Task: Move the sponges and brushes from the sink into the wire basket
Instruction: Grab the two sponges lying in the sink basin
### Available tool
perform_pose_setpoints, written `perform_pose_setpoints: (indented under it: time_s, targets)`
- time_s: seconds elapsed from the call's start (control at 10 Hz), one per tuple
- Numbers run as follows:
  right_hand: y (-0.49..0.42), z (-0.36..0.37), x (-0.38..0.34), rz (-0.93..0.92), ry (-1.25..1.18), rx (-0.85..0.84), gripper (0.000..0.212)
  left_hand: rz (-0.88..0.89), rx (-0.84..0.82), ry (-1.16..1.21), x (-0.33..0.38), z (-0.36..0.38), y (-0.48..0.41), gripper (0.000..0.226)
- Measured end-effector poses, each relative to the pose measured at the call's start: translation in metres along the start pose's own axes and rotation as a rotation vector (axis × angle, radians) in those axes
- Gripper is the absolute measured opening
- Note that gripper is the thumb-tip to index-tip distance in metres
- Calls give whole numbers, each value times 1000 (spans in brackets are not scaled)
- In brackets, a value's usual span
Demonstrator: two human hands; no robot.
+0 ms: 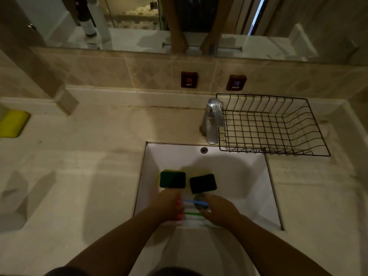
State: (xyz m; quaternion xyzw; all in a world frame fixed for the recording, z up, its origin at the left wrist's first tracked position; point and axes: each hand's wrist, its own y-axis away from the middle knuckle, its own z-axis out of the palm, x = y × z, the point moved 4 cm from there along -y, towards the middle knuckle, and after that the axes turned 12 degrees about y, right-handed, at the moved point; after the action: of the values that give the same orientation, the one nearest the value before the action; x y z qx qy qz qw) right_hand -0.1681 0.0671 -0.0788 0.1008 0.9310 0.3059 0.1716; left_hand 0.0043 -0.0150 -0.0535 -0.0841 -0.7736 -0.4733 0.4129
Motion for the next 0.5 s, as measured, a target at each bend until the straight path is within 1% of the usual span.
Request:
perform_pose_setpoints:
  time_s: [0.1, 0.2, 0.3, 0.4, 0.5]
  targets:
    - [-1, 1, 4, -11, 43, 14, 43, 52, -21, -280, 0, -1, -5, 11]
    - [-5, 1, 3, -54, 124, 49, 40, -51, 10, -288, -7, 2, -15, 9]
    - [-18, -7, 4, -70, 189, 129, 35, -16, 27, -338, -5, -4, -26, 5]
    - [-42, -10, 11, -93, 255, 152, 47, -41, 57, -479, -9, -10, -55, 18]
    - [-66, -6, 16, -146, 269, 233, 53, 112, 163, -688, -6, -22, -84, 31]
